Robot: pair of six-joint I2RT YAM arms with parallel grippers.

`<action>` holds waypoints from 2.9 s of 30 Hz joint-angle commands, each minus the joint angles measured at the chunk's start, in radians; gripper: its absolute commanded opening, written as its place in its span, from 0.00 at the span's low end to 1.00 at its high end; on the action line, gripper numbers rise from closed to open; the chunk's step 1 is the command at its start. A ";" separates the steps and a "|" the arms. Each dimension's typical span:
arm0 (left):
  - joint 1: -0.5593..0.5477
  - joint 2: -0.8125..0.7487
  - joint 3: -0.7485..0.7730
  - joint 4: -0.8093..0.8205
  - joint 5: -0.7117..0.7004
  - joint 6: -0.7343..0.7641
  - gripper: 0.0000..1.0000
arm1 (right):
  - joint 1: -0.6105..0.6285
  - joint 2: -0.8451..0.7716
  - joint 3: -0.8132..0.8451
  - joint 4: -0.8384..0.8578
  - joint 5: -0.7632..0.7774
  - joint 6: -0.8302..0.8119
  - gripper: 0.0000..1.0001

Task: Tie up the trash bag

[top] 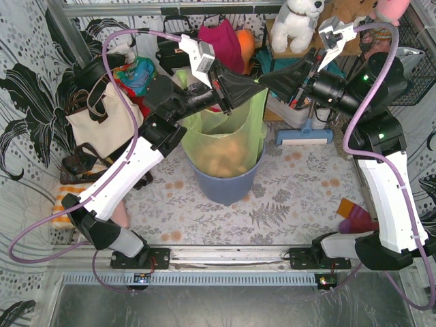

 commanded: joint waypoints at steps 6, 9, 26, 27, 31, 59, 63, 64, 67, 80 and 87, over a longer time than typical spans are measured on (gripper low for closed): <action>-0.030 -0.069 -0.007 -0.047 0.057 0.070 0.04 | -0.005 -0.025 0.007 0.081 0.003 0.037 0.28; -0.030 -0.119 -0.073 -0.047 0.075 0.098 0.04 | -0.005 -0.024 0.004 0.107 -0.009 0.057 0.39; -0.031 -0.250 -0.298 0.168 0.318 0.097 0.07 | 0.180 0.337 0.391 0.037 -0.127 0.050 0.62; -0.031 -0.250 -0.299 0.177 0.319 0.089 0.07 | 0.187 0.373 0.438 0.022 -0.130 0.053 0.62; -0.030 -0.244 -0.298 0.184 0.315 0.082 0.07 | 0.196 0.502 0.585 -0.016 -0.148 0.077 0.60; -0.031 -0.198 -0.233 0.149 0.309 0.093 0.08 | 0.278 0.572 0.601 0.041 -0.210 0.257 0.40; -0.030 -0.198 -0.230 0.148 0.314 0.093 0.08 | 0.283 0.564 0.580 0.090 -0.239 0.313 0.39; -0.031 -0.198 -0.231 0.149 0.315 0.093 0.08 | 0.286 0.567 0.584 0.096 -0.242 0.324 0.39; -0.031 -0.199 -0.232 0.149 0.316 0.092 0.08 | 0.292 0.581 0.601 0.097 -0.241 0.348 0.39; -0.030 -0.211 -0.248 0.157 0.317 0.092 0.08 | 0.315 0.632 0.630 0.079 -0.237 0.378 0.39; -0.031 -0.213 -0.251 0.154 0.321 0.093 0.08 | 0.316 0.604 0.609 0.086 -0.277 0.390 0.28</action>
